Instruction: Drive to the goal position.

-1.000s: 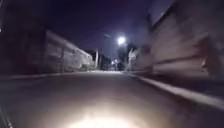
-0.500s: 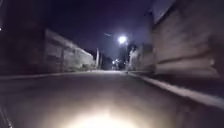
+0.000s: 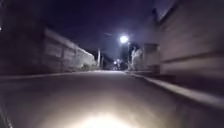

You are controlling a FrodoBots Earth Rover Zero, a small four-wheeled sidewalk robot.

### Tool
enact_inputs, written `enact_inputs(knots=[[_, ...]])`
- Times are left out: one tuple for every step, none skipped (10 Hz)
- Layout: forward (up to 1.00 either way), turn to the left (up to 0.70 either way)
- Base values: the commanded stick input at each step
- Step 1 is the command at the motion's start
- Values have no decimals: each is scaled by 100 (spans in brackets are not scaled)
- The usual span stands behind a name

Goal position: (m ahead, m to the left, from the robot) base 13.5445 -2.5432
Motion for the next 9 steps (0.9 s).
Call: enact_inputs(knots=[[70,2],[70,2],[70,2],[70,2],[70,2],[70,2],[70,2],[70,2],[70,2]])
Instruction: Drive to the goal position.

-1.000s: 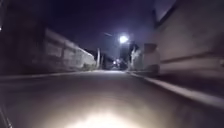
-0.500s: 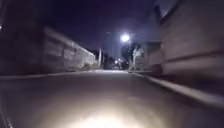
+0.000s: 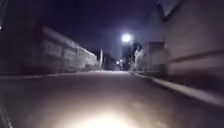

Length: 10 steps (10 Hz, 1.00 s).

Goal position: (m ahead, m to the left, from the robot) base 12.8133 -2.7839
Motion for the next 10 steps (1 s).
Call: enact_inputs(knots=[[70,2],[70,2],[70,2],[70,2],[70,2],[70,2],[70,2],[70,2],[70,2],[70,2]])
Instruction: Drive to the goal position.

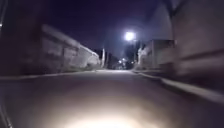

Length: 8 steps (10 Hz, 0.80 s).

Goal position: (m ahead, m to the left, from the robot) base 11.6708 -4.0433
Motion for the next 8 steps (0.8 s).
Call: enact_inputs(knots=[[70,2],[70,2],[70,2],[70,2],[70,2],[70,2],[70,2],[70,-9]])
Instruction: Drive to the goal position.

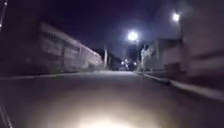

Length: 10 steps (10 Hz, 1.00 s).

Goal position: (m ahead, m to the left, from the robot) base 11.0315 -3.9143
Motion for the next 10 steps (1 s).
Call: enact_inputs(knots=[[70,-33],[70,-33],[70,-33],[70,-33],[70,-33],[70,-33],[70,-33],[70,-33],[70,-33],[70,-33]])
